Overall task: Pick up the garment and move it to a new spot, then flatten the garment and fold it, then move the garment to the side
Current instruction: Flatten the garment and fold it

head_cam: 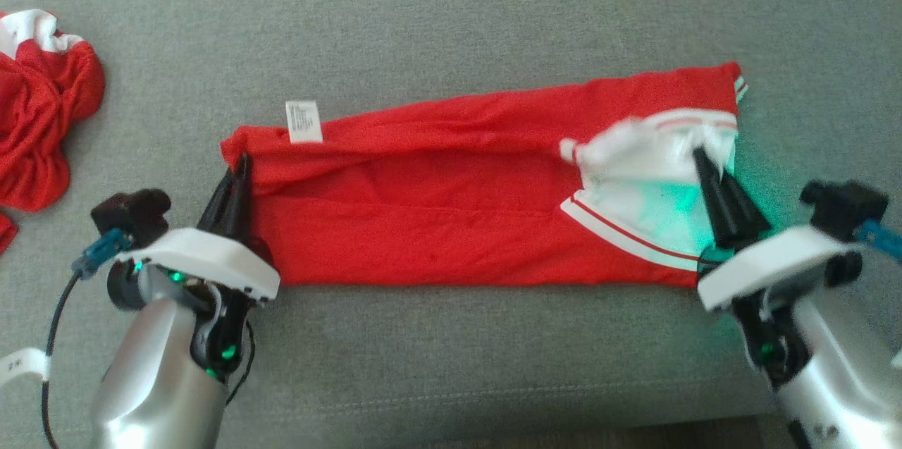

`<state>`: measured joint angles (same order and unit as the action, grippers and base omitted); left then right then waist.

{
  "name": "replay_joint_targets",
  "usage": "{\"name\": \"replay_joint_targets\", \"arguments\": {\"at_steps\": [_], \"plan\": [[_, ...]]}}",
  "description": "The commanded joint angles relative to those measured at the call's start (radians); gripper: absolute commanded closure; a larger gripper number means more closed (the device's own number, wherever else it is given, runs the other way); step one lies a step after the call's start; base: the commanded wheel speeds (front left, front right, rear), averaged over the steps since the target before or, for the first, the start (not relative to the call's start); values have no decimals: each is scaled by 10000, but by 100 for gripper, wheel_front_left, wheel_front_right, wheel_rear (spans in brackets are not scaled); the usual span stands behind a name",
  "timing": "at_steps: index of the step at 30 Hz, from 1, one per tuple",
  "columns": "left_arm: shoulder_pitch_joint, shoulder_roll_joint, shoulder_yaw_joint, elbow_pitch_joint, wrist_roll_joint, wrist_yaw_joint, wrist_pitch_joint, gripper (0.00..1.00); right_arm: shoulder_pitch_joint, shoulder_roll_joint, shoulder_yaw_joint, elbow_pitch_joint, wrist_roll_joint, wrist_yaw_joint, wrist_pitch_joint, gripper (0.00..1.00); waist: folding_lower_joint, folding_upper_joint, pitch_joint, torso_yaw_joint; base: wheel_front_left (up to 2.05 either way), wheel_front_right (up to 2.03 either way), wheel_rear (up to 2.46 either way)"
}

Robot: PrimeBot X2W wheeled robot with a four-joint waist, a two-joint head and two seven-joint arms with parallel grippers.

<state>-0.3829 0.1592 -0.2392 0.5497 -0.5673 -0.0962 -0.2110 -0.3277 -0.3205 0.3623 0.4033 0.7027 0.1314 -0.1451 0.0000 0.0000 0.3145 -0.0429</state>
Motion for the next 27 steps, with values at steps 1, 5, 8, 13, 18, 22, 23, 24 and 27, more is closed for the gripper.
{"name": "replay_joint_targets", "arguments": {"at_steps": [1,5,8,13,18,22,23,24,27], "plan": [[12,344,420,-327,-62,83,24,0,327,37,-49,-426,-262,-7,70,0,0,0,-17,-17,0,0,0],[381,434,455,-469,4,320,-21,0,1219,375,-556,-1039,-938,-7,349,0,0,0,-138,-54,0,0,0],[682,529,528,-772,225,638,-200,0,1839,608,-955,-1695,-1615,-7,546,0,0,0,-262,-79,0,0,0],[1144,609,660,-1553,629,1113,-396,0,2485,1033,-1523,-2918,-2396,-7,690,0,0,0,-461,-103,0,0,0],[1757,701,837,-2855,1227,1649,-484,0,2839,1484,-2373,-4230,-3243,-7,851,0,0,0,-757,-103,0,0,0],[2227,745,721,-3907,1682,1901,-496,0,2786,1696,-2789,-4707,-3869,-7,1070,0,0,0,-1046,-81,0,0,0],[2340,770,658,-4136,1787,1943,-497,0,2768,1712,-2846,-4751,-4005,-7,1134,0,0,0,-1127,-75,0,0,0],[2458,795,572,-4353,1904,2001,-480,0,2753,1717,-2877,-4785,-4116,-7,1172,0,0,0,-1213,-63,0,0,0],[2814,884,295,-4914,2215,2147,-279,0,2794,1715,-2885,-4777,-4353,-7,1317,0,0,0,-1456,-56,0,0,0]]}}
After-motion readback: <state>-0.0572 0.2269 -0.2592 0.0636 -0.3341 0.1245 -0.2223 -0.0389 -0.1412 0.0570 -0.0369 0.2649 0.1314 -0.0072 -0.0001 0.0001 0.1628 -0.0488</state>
